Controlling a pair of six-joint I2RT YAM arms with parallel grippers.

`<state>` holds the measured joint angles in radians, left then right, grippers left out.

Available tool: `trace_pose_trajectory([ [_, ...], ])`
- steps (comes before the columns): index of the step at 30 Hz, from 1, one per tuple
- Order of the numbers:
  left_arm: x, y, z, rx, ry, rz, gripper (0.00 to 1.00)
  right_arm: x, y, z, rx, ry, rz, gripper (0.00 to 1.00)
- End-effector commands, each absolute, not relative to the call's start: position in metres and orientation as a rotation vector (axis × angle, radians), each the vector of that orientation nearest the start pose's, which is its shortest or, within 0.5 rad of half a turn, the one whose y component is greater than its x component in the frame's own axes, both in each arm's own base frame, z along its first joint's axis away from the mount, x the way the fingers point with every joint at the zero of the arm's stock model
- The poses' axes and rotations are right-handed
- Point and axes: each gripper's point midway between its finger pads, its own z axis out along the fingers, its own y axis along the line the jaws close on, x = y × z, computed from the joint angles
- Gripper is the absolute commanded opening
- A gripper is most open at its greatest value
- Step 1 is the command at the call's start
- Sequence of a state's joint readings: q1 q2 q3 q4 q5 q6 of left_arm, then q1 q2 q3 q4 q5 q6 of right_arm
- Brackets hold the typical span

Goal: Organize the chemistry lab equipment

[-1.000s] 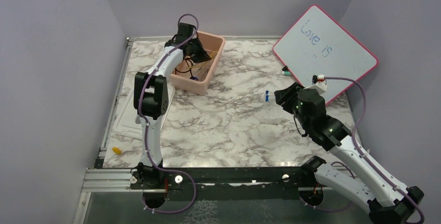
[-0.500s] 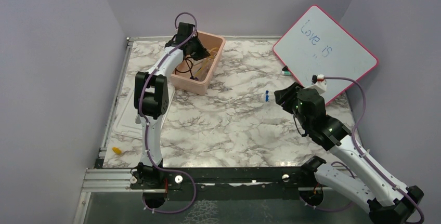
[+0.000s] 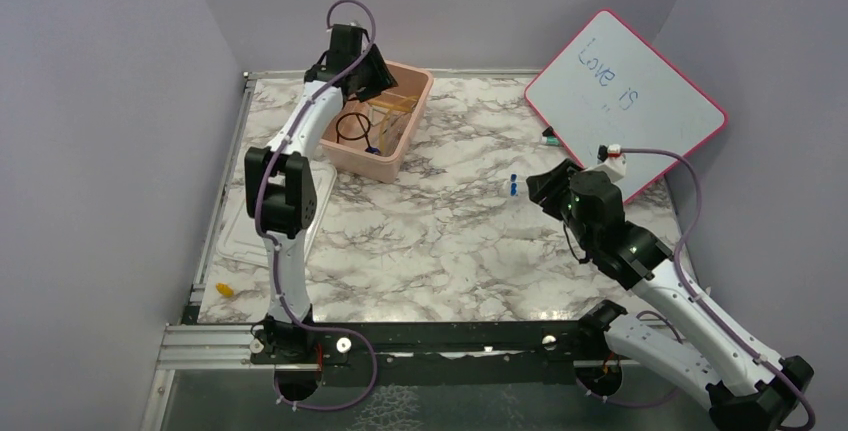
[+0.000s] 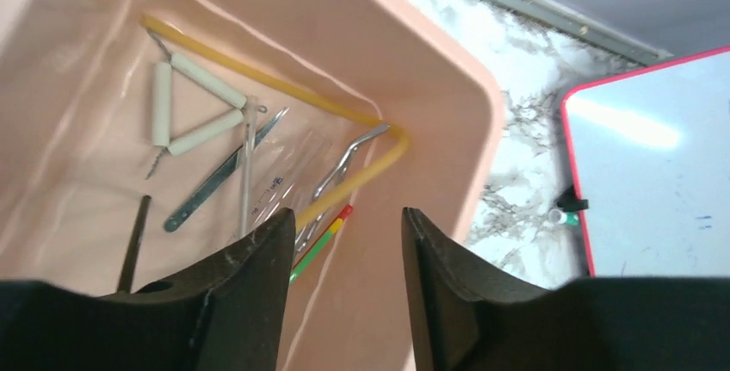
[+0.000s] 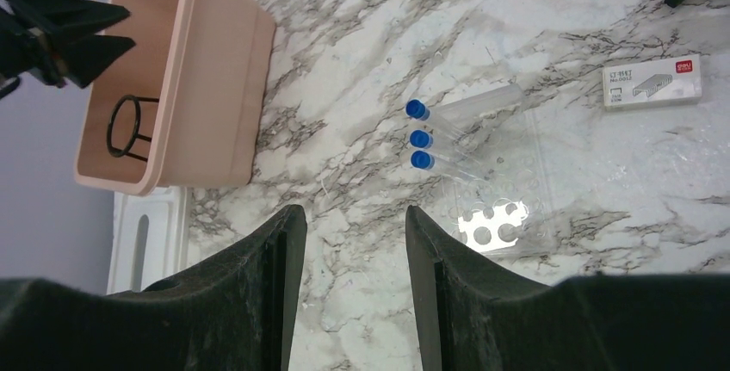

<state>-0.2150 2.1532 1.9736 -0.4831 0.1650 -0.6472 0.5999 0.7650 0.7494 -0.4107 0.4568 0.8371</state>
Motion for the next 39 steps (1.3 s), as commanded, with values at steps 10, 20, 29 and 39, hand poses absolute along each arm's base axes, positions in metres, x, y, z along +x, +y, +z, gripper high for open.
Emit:
trace_pose_trajectory([
  [10,0.497,-0.047,0.268,-0.395,2.122,-0.293,0.56,0.262,0.116,0.229,0.506,1.877,0.494,0.51],
  [20,0.4,0.021,0.203,-0.612,2.221,-0.131,0.5,0.263,0.127,0.217,0.439,1.905,0.521,0.51],
  [29,0.337,-0.01,0.122,-0.702,2.334,-0.308,0.62,0.266,0.143,0.213,0.344,1.932,0.561,0.51],
  [39,0.325,-0.028,0.054,-0.669,2.546,-0.392,0.62,0.269,0.151,0.217,0.308,1.939,0.58,0.53],
])
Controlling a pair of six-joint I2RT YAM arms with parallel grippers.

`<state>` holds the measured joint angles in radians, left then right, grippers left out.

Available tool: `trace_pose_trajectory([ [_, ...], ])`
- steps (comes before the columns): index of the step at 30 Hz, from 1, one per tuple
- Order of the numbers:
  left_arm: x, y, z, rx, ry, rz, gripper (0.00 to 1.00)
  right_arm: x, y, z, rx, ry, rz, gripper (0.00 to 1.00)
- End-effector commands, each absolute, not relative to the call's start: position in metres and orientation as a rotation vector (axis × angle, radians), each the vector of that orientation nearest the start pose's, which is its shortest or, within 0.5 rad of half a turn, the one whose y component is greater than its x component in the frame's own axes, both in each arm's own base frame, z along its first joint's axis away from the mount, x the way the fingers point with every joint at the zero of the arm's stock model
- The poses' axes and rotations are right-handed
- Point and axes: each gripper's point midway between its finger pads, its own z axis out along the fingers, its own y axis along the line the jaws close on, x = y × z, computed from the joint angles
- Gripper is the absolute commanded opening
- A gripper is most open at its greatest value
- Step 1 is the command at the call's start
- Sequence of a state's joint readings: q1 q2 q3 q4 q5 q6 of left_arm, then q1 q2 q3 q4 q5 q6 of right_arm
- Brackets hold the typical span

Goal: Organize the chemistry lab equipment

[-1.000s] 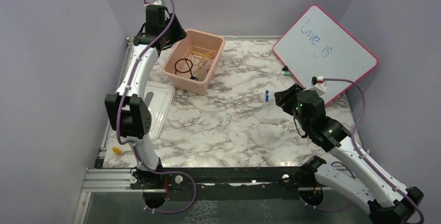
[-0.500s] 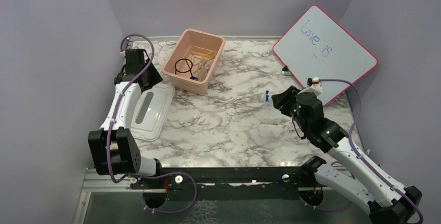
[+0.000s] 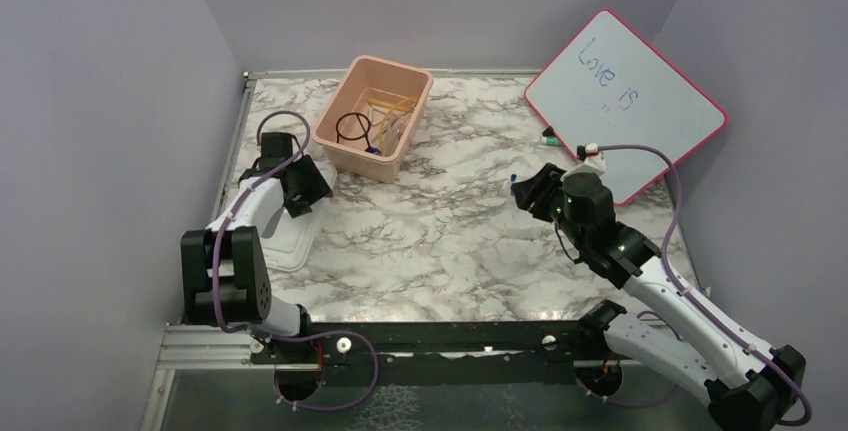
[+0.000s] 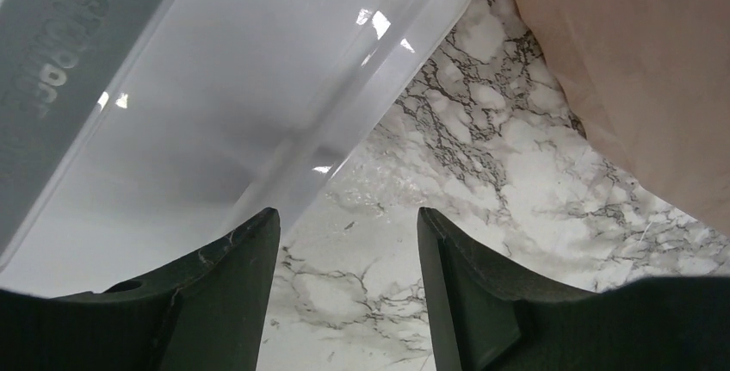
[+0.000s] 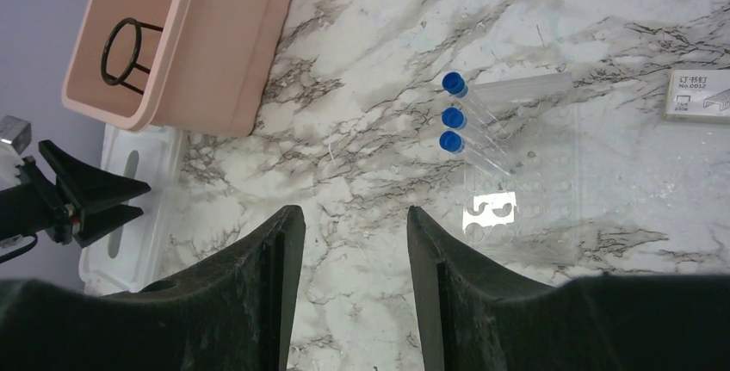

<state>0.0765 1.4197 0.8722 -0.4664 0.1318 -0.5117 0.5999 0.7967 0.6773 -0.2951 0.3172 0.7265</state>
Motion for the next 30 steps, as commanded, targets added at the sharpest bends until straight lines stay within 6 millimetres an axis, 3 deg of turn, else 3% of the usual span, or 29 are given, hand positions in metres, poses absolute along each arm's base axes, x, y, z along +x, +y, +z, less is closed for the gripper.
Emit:
trace_pose_trajectory([
  [1,0.326,-0.027,0.05,-0.664,2.556,-0.387,0.62,0.268,0.151,0.217,0.308,1.937,0.581,0.53],
  [7,0.327,-0.024,0.043,-0.644,2.578,-0.357,0.61,0.268,0.148,0.217,0.316,1.931,0.578,0.53],
  [16,0.32,-0.024,0.039,-0.639,2.585,-0.237,0.37,0.265,0.146,0.214,0.324,1.934,0.576,0.53],
  [20,0.32,-0.024,0.035,-0.607,2.611,-0.189,0.36,0.263,0.144,0.216,0.331,1.924,0.58,0.53],
  [23,0.317,-0.034,0.028,-0.543,2.667,-0.158,0.37,0.262,0.143,0.216,0.335,1.921,0.582,0.53],
  [30,0.311,-0.008,0.016,-0.483,2.76,0.116,0.36,0.261,0.144,0.219,0.342,1.918,0.597,0.53],
])
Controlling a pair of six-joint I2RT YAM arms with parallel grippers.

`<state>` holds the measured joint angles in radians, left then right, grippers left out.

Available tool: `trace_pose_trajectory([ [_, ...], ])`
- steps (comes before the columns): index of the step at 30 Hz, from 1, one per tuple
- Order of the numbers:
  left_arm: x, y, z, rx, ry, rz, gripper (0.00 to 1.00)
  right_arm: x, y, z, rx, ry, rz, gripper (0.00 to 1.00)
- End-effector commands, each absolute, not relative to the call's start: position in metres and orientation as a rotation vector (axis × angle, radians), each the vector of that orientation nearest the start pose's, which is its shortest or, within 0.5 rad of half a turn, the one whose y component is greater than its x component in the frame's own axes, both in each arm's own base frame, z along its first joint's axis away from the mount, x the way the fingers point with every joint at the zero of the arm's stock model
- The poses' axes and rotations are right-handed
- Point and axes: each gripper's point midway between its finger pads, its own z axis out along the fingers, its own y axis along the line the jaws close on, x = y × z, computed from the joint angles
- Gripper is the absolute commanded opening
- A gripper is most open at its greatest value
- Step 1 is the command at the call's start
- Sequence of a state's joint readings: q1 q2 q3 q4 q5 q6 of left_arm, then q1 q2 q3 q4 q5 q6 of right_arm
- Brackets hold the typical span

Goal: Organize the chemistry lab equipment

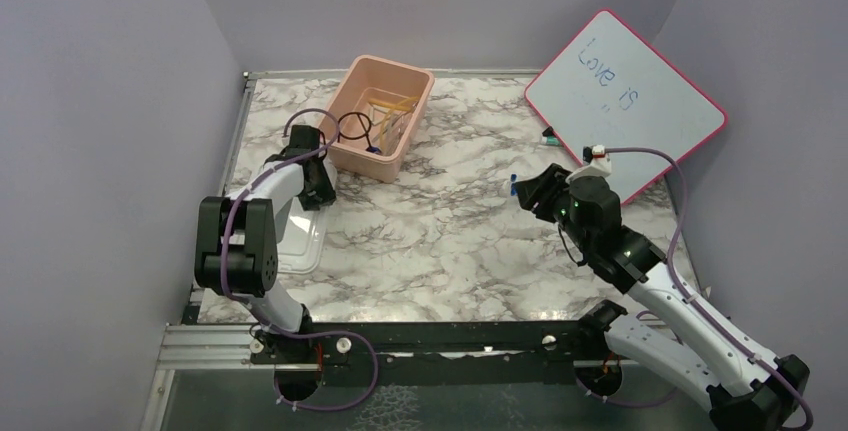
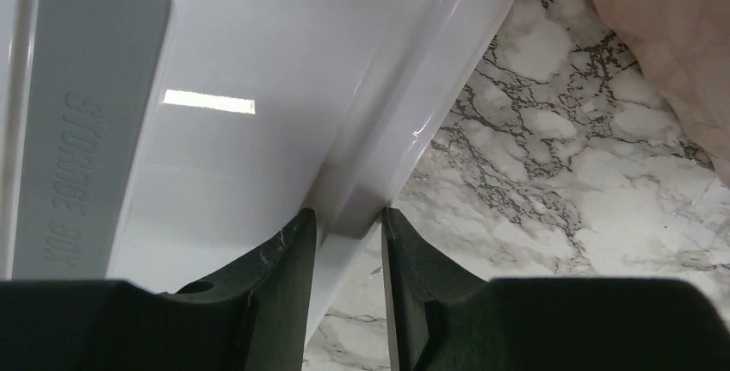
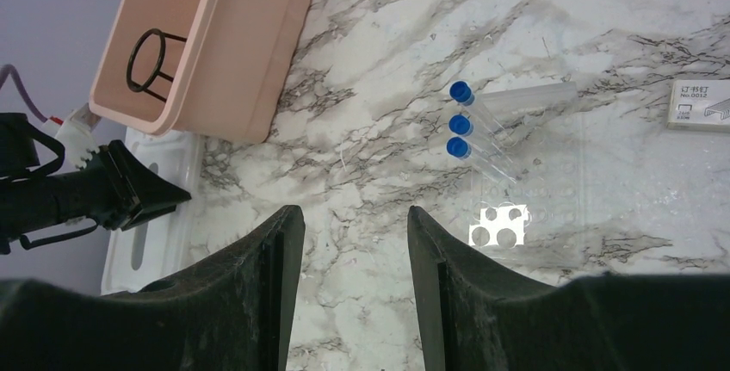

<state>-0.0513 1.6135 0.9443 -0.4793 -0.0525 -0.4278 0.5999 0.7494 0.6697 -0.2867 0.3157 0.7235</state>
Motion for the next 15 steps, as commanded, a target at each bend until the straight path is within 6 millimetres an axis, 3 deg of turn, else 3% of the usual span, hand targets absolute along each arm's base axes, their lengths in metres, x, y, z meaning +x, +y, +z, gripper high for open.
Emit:
trace_pose_trajectory([
  [1,0.312,-0.007,0.017,-0.48,2.756,0.121,0.35,0.261,0.144,0.22,0.344,1.916,0.6,0.53],
  [8,0.323,-0.01,0.025,-0.396,2.743,0.099,0.13,0.261,0.156,0.222,0.296,1.918,0.651,0.53],
  [15,0.347,-0.011,0.064,-0.35,2.602,0.064,0.04,0.268,0.196,0.224,0.101,1.991,0.752,0.53],
])
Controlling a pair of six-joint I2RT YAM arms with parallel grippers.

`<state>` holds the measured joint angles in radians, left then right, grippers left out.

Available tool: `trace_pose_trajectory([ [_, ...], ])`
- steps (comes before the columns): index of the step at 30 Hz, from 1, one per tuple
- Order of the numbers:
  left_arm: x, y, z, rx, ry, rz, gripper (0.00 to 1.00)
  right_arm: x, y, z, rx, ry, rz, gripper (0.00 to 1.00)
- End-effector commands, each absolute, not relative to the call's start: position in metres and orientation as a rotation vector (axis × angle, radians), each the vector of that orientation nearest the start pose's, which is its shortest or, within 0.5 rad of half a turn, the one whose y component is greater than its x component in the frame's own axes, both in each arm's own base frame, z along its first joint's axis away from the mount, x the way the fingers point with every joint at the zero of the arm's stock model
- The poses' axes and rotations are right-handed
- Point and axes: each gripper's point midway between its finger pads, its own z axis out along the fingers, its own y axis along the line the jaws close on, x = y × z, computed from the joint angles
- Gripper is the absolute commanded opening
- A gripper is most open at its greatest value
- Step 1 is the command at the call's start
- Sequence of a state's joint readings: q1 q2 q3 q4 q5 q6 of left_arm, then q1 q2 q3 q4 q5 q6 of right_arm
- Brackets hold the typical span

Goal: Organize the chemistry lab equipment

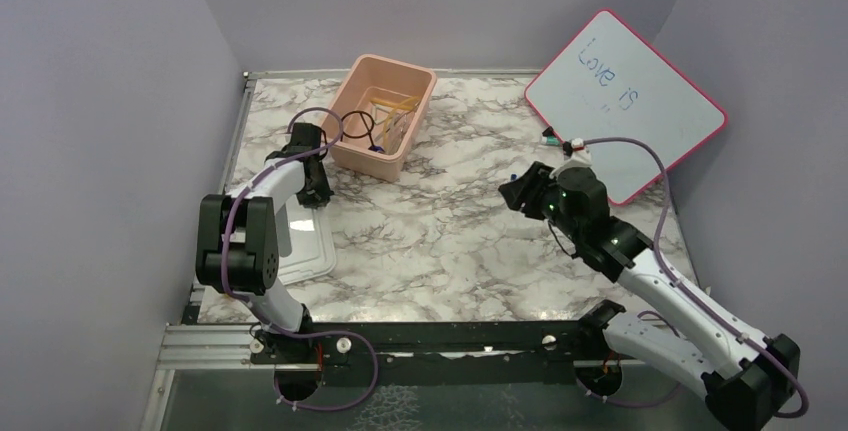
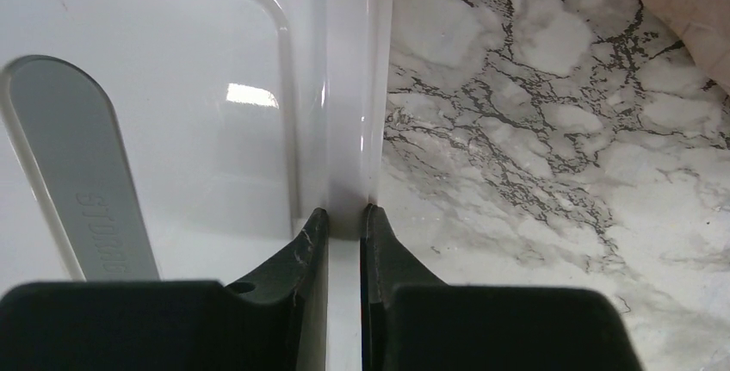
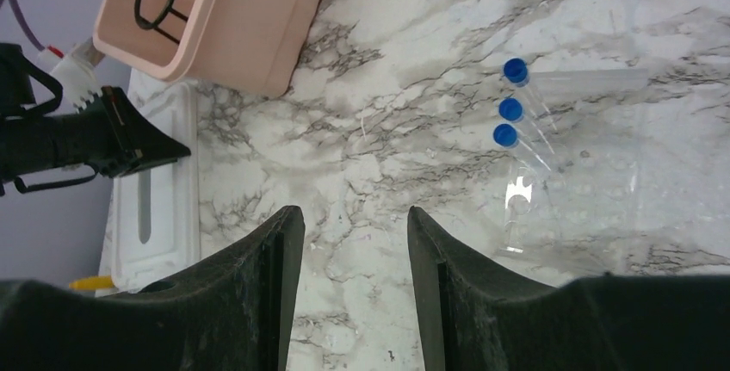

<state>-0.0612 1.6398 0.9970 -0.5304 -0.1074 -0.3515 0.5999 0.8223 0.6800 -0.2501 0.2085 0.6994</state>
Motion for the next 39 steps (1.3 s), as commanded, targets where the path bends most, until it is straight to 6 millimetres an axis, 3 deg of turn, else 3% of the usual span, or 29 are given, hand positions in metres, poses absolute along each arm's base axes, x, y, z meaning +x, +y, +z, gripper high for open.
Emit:
trace_pose_trajectory([
  [1,0.35,-0.011,0.069,-0.345,2.584,0.057,0.03,0.269,0.206,0.224,0.058,2.002,0.787,0.53],
  [7,0.355,-0.021,0.102,-0.35,2.474,-0.044,0.0,0.278,0.248,0.231,-0.071,2.019,0.912,0.53],
  [12,0.351,-0.025,0.132,-0.371,2.374,-0.103,0.0,0.273,0.291,0.229,-0.184,2.035,0.968,0.58],
  [17,0.342,-0.035,0.153,-0.375,2.297,-0.203,0.0,0.253,0.356,0.221,-0.349,2.052,1.006,0.68],
  [24,0.328,-0.057,0.186,-0.37,2.196,-0.395,0.0,0.234,0.45,0.209,-0.51,2.025,1.133,0.7],
  [27,0.322,-0.063,0.199,-0.357,2.165,-0.441,0.0,0.238,0.479,0.203,-0.505,2.02,1.191,0.7],
  [32,0.313,-0.068,0.207,-0.343,2.155,-0.429,0.0,0.248,0.506,0.197,-0.493,1.995,1.23,0.7],
  [39,0.305,-0.078,0.222,-0.305,2.14,-0.453,0.0,0.238,0.536,0.189,-0.609,1.99,1.303,0.68],
])
